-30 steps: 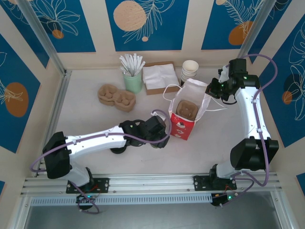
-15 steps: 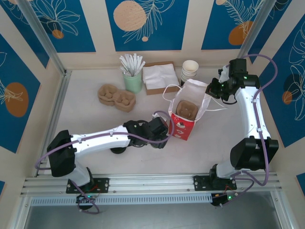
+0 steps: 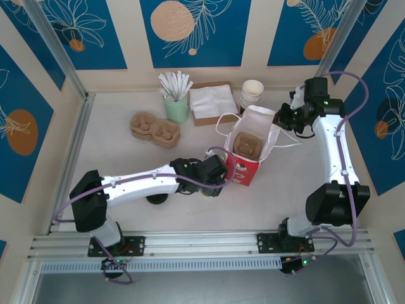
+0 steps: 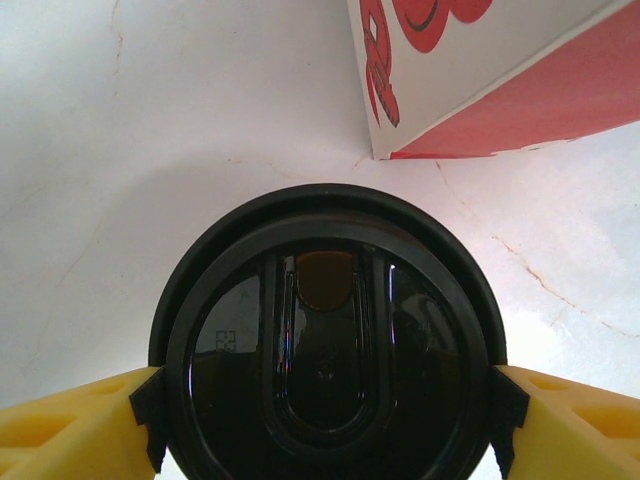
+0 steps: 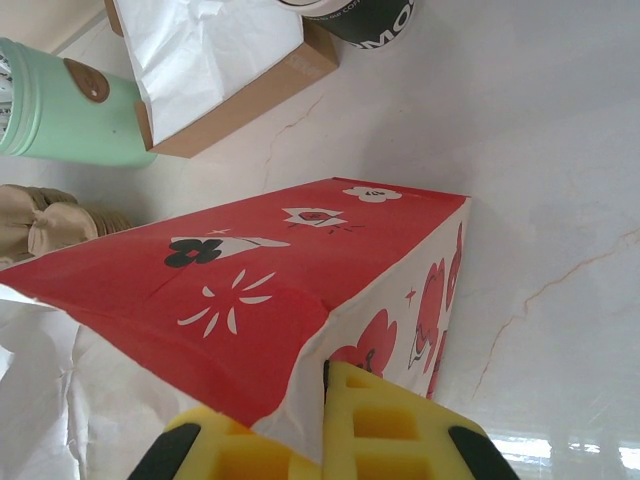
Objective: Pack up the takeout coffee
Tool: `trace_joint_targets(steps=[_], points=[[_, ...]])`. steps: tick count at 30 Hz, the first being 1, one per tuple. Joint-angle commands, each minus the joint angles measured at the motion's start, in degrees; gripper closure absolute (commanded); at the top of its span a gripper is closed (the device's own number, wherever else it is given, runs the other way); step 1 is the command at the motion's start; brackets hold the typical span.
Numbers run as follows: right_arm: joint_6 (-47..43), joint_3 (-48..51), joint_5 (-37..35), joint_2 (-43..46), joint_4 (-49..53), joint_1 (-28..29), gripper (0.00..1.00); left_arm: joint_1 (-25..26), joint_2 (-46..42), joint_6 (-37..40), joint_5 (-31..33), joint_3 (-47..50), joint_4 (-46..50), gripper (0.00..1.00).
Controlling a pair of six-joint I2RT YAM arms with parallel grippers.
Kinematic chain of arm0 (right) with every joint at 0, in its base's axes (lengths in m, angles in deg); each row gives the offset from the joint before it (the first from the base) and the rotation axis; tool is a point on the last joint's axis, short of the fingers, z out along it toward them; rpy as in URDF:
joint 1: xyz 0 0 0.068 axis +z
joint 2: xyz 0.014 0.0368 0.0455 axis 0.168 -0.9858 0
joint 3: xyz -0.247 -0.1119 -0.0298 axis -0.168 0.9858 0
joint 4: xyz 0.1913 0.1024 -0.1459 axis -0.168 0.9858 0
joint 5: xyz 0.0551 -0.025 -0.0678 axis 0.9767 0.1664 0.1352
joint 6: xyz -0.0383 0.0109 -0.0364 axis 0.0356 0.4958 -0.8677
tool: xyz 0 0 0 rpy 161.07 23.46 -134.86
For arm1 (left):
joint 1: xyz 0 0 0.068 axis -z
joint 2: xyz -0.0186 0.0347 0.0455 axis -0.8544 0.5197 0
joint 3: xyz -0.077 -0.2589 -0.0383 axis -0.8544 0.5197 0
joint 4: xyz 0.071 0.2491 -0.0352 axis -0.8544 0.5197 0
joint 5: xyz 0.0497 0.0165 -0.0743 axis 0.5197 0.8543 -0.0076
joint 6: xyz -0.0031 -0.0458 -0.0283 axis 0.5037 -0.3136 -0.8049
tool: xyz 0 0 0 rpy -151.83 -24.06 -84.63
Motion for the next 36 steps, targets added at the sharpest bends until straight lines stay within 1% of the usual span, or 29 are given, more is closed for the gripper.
trace_joint_targets(steps=[1,9,15,25,36], points=[[-0.9,-2.0,2.1,-0.6,0.9,-0.3,1.00,0.8,1.1,-0.6,1.2,-2.0,2.3,0.19],[-0.9,-1.9,2.5,-0.5,1.2,-0.3,1.00,0.9,1.6,0.0,1.3,-1.9,1.2,0.20],[-0.9,-1.6,2.6,-0.3,1.3,-0.2,1.00,0.9,1.3,0.2,1.2,-1.3,-0.2,0.16],[-0.5,-1.7,2.6,-0.2,1.6,-0.1,0.99,0.8,-0.4,-0.3,1.1,-0.6,-2.0,0.16],[-0.8,-1.5,2.4,0.1,1.8,0.0,0.99,0.8,0.5,-0.5,1.1,0.3,-1.2,0.17]])
